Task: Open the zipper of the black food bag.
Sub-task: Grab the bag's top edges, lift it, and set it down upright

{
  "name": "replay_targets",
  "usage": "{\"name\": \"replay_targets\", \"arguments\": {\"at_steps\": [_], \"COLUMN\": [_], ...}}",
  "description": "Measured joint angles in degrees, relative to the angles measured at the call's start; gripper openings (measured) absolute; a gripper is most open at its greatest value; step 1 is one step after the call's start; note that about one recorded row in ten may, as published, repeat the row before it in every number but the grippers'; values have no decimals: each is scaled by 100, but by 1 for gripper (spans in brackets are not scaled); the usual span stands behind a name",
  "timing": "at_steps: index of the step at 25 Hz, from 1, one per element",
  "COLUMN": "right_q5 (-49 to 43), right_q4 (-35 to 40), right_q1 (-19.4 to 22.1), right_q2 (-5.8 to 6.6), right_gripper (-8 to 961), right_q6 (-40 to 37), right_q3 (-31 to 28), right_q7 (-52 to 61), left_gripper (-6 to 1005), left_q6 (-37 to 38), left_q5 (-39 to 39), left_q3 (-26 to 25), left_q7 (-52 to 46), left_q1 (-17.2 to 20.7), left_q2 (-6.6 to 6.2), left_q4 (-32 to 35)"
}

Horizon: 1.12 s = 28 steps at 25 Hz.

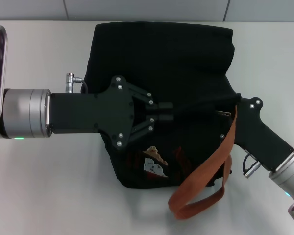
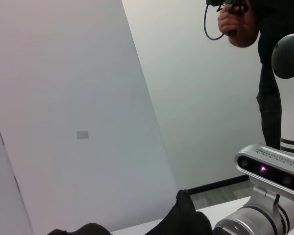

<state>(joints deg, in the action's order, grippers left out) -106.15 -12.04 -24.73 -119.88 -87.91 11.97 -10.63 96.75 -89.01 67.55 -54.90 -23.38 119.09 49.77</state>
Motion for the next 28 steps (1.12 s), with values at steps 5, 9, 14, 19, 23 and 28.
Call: {"name": "replay_targets", "arguments": {"at_steps": [5,9,14,19,23,28], "right_q5": [-3,-3,-3,-3,-3,3], "right_q4": [0,0,0,0,-13,-17], "right_q1": [14,18,38,47,54,56], "right_q2": [0,0,0,0,0,0], "right_gripper": [7,1,6,11,14,19], "right_q6": [-4,4,5,5,5,4], "right_q3": [-12,-33,-60,-64,-64,-64], "right_q7": [-1,-1,-1,-1,-1,-1], "left_gripper": [97,97,97,97,96,96], "left_q6": [0,-1,-2,-4,-7,-11], "left_q5": [13,38,44,47,48,59], "left_q3": [-7,1,12,13,5,0], "left_q7": [7,51,55,57,59,82], "left_q1": [1,2,1,1,1,1], "left_q2": [-2,-11,-11,-9,-9,-5], "left_q4": [-40,-60,-61,-59,-58,-62]}}
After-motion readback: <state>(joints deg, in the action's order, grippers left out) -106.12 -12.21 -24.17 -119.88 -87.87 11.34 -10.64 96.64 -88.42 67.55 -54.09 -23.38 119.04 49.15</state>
